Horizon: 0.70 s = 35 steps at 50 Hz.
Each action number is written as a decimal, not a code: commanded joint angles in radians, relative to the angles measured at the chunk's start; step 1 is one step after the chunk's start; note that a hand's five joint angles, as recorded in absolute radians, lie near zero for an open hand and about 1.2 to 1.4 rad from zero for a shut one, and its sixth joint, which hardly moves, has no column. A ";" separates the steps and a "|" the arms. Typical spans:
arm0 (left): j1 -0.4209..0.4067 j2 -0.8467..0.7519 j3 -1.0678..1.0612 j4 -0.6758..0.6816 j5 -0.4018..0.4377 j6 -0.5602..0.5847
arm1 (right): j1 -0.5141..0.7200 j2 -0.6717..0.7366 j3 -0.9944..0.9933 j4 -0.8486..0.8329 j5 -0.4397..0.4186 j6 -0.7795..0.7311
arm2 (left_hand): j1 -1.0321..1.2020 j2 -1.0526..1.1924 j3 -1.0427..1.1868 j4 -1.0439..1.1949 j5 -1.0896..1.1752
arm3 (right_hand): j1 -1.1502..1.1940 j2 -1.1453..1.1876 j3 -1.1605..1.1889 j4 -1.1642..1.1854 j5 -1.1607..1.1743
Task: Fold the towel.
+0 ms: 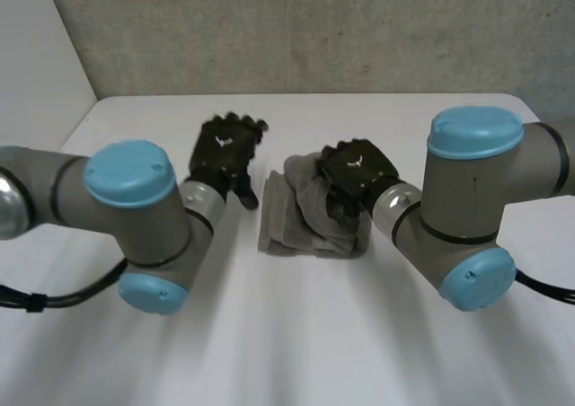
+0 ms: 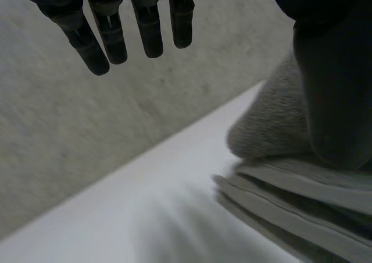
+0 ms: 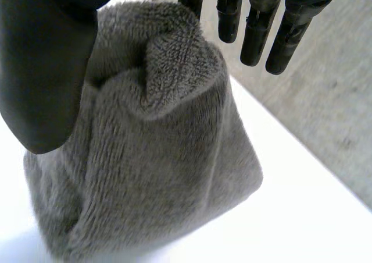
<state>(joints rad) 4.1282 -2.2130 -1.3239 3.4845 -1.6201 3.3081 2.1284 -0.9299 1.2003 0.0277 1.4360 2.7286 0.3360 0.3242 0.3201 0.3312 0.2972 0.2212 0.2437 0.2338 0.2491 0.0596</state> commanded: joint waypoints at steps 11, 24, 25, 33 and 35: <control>-0.016 0.029 0.015 -0.035 -0.001 -0.022 | 0.005 0.014 0.007 -0.011 -0.043 0.028 | -0.078 -0.067 -0.063 -0.074 -0.214 | -0.047 -0.069 -0.059 -0.075 -0.060; 0.084 0.171 -0.075 -0.033 0.000 -0.025 | 0.208 0.138 -0.096 0.009 -0.049 -0.114 | -0.084 -0.073 -0.068 -0.080 -0.220 | 0.093 0.070 0.080 0.065 0.080; 0.084 0.171 -0.075 -0.033 0.000 -0.025 | 0.208 0.138 -0.096 0.009 -0.049 -0.115 | -0.084 -0.073 -0.068 -0.080 -0.220 | 0.093 0.070 0.080 0.065 0.080; 0.103 0.176 -0.072 -0.033 0.000 -0.024 | 0.202 0.088 -0.114 0.023 0.020 -0.141 | -0.084 -0.073 -0.068 -0.080 -0.220 | 0.055 0.032 0.042 0.027 0.042; 0.106 0.177 -0.064 -0.035 0.000 -0.025 | 0.164 -0.013 -0.094 0.018 0.079 -0.100 | -0.084 -0.073 -0.068 -0.080 -0.220 | -0.047 -0.069 -0.059 -0.075 -0.060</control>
<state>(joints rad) 4.2295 -2.0355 -1.4012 3.4512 -1.6201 3.2838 2.3435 -0.7994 1.0861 0.0519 1.4240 2.5782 0.3359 0.3241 0.3201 0.3311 0.2964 0.2838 0.2788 0.2852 0.2840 0.1107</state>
